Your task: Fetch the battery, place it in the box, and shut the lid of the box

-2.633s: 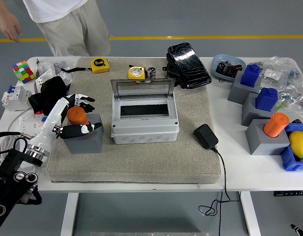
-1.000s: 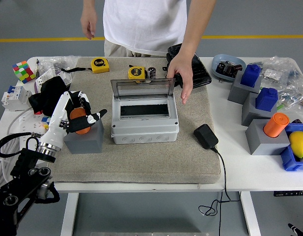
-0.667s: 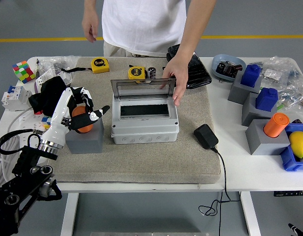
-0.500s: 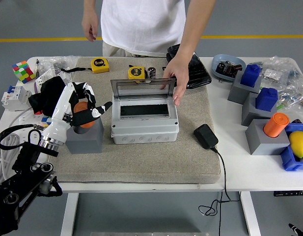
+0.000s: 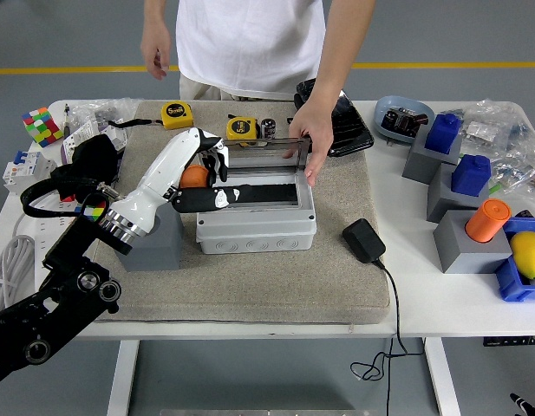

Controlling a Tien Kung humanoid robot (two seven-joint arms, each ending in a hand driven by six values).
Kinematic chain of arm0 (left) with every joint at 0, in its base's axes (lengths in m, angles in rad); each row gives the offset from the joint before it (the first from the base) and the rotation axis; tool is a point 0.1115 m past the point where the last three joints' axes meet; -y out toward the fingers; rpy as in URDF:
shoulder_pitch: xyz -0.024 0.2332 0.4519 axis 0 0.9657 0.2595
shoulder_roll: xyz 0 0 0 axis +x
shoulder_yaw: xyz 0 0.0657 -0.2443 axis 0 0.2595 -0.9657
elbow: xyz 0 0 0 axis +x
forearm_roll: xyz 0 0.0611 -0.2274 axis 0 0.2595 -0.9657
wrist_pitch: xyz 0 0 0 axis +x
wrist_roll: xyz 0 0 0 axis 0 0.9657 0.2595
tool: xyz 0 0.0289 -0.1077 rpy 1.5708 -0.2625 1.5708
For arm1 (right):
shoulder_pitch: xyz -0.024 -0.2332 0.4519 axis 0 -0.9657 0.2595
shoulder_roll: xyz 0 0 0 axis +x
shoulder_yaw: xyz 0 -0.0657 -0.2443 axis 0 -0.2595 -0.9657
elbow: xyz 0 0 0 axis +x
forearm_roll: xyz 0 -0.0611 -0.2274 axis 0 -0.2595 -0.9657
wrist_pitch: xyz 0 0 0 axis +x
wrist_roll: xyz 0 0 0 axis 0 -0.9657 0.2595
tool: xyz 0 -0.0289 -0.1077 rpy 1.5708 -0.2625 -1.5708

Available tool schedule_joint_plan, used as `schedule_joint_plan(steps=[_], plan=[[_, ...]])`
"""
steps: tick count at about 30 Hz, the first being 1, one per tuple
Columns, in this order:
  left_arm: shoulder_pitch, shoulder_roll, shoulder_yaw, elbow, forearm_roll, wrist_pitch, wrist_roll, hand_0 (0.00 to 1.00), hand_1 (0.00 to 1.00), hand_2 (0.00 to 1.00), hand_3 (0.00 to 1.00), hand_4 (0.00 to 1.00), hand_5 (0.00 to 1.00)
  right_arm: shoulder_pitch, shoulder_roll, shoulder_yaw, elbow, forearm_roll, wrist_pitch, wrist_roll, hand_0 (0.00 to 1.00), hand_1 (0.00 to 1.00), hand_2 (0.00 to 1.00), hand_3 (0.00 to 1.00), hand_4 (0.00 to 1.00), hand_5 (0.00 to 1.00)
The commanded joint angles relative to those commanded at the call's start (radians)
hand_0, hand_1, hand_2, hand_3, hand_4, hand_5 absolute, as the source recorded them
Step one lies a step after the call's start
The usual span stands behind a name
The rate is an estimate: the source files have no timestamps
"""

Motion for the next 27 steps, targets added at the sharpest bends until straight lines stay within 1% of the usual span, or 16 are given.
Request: schedule_joint_plan(steps=[1,3,4,9,10,13,15,16,21,27], plan=[[-0.012,-0.001,0.013,0.003,0.024,-0.001,0.014,0.045,0.013,0.125,0.183,0.868,0.002,0.0,0.0,0.0,0.0,0.0,0.0,0.0,0.662,0.619,0.605,0.551,0.954,0.457],[-0.051,-0.006,0.056,0.017,0.075,-0.008,0.055,0.045,0.013,0.125,0.183,0.868,0.002,0.001,0.0,0.0,0.001,0.0,-0.001,0.001,0.662,0.619,0.605,0.551,0.954,0.457],[-0.063,-0.008,0.071,0.02,0.085,-0.01,0.066,0.043,0.012,0.126,0.185,0.879,0.002,0.001,0.0,-0.001,0.001,0.001,-0.001,0.001,0.663,0.619,0.605,0.55,0.954,0.457],[-0.128,-0.026,0.144,0.047,0.108,-0.021,0.119,0.043,0.012,0.126,0.185,0.879,0.002,0.0,0.001,-0.006,-0.001,0.004,-0.001,0.002,0.663,0.619,0.605,0.55,0.954,0.457],[-0.14,-0.031,0.156,0.055,0.109,-0.023,0.126,0.044,0.011,0.127,0.188,0.944,0.002,0.0,0.002,-0.007,-0.001,0.005,-0.001,0.002,0.663,0.618,0.604,0.55,0.953,0.457],[-0.17,-0.044,0.187,0.079,0.116,-0.027,0.142,0.044,0.011,0.127,0.188,0.944,0.002,0.0,0.003,-0.009,-0.001,0.006,-0.001,0.003,0.663,0.618,0.604,0.55,0.953,0.457],[-0.186,-0.052,0.204,0.094,0.117,-0.025,0.148,0.044,0.011,0.127,0.188,0.944,0.002,0.0,0.003,-0.011,0.0,0.007,-0.001,0.003,0.663,0.618,0.604,0.55,0.953,0.457],[-0.195,-0.058,0.214,0.105,0.121,-0.023,0.151,0.044,0.011,0.128,0.191,0.998,0.002,-0.001,0.003,-0.013,0.0,0.008,-0.001,0.003,0.663,0.618,0.604,0.55,0.952,0.457],[-0.232,-0.084,0.262,0.159,0.118,-0.005,0.15,0.044,0.011,0.128,0.191,0.998,0.002,0.0,0.004,-0.016,0.0,0.01,-0.001,0.003,0.663,0.618,0.604,0.55,0.952,0.457],[-0.252,-0.112,0.291,0.217,0.114,0.023,0.14,0.05,0.019,0.134,0.198,0.998,0.002,0.0,0.004,-0.019,0.0,0.012,-0.001,0.003,0.663,0.618,0.604,0.55,0.952,0.457]])
